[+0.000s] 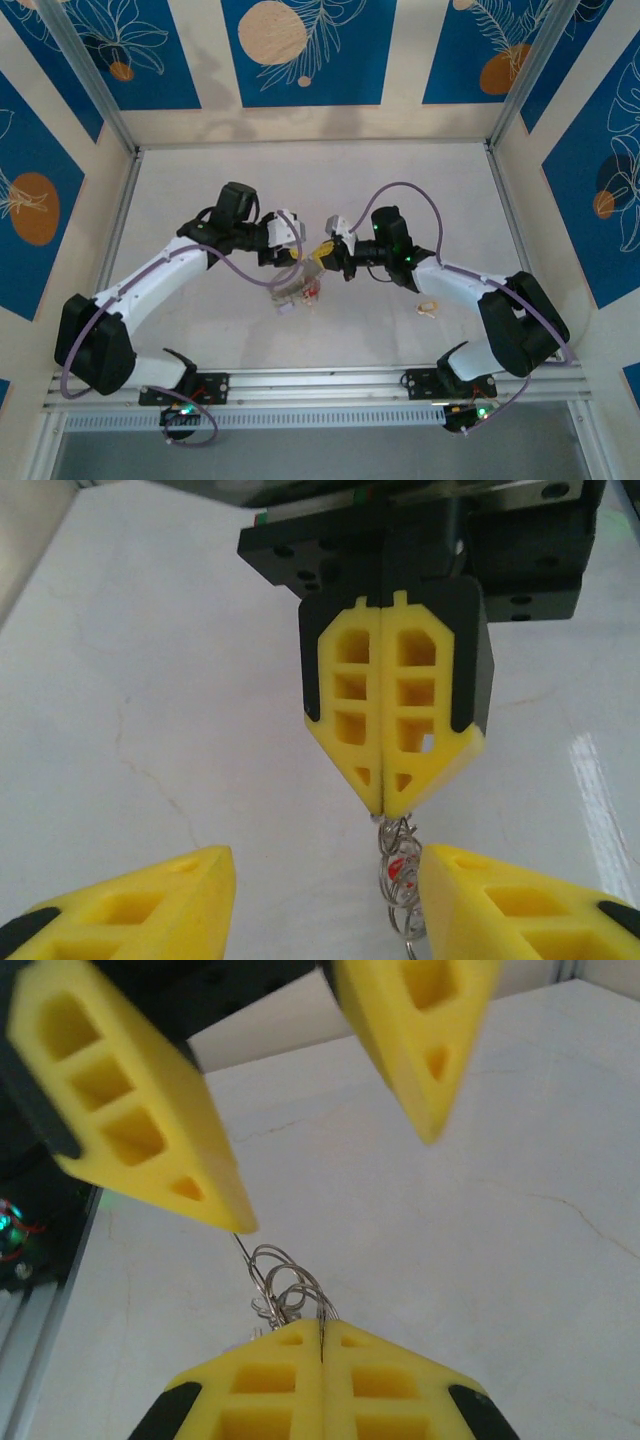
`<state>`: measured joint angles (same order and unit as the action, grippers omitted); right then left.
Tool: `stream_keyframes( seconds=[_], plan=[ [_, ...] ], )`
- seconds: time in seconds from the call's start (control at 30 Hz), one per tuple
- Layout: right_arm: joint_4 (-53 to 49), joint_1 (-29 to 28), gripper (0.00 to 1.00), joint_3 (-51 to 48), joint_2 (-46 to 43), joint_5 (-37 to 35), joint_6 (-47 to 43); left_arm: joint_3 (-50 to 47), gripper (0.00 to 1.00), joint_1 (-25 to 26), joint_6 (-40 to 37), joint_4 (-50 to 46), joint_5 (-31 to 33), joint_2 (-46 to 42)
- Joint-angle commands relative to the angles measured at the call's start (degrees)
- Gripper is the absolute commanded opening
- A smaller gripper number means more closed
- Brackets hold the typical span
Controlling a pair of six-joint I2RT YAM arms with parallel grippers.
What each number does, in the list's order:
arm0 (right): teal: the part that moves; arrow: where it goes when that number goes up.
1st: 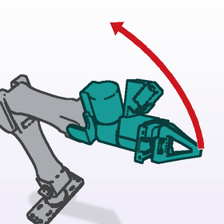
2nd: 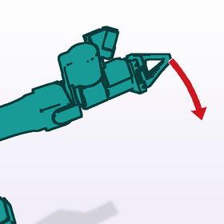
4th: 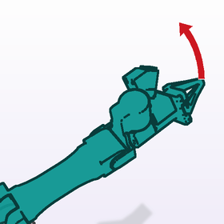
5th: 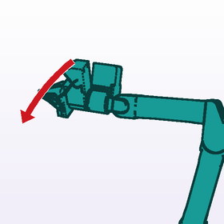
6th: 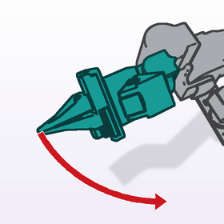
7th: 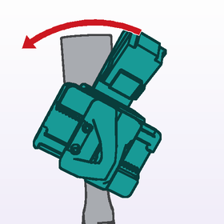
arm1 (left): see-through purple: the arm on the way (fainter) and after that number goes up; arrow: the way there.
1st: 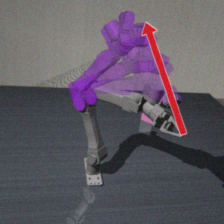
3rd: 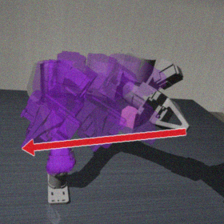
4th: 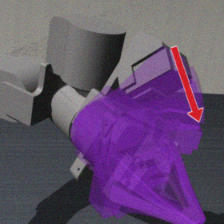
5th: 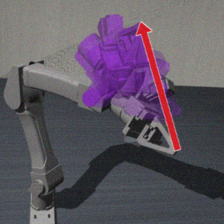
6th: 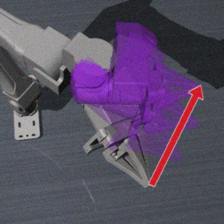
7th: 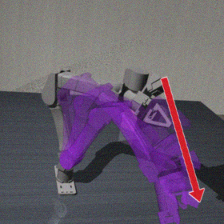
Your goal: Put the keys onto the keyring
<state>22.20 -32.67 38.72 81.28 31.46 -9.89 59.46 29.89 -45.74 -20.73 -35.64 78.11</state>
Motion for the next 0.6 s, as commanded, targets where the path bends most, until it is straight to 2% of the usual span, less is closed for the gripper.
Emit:
stream_keyframes(
  seconds=[0.0,0.1,0.33,0.57],
  plan=[
    [2.07,-1.5,0.0,-1.19,-1.27,2.55,-6.97,-1.26,0.48,0.93,-5.91,-1.27,-2.35,-0.15],
    [3.31,-2.0,0.0,-1.6,-1.17,2.39,-7.48,-0.95,0.44,1.31,-6.98,-2.18,-0.59,0.19],
    [4.79,-2.62,0.0,-2.04,-1.53,1.86,-8.65,-1.15,0.38,1.93,-7.97,-4.01,-1.01,0.82],
    [5.13,-2.91,0.0,-2.57,-1.5,1.15,-9.09,-2.88,0.4,2.26,-7.53,-4.84,-1.87,1.0]
  ],
)
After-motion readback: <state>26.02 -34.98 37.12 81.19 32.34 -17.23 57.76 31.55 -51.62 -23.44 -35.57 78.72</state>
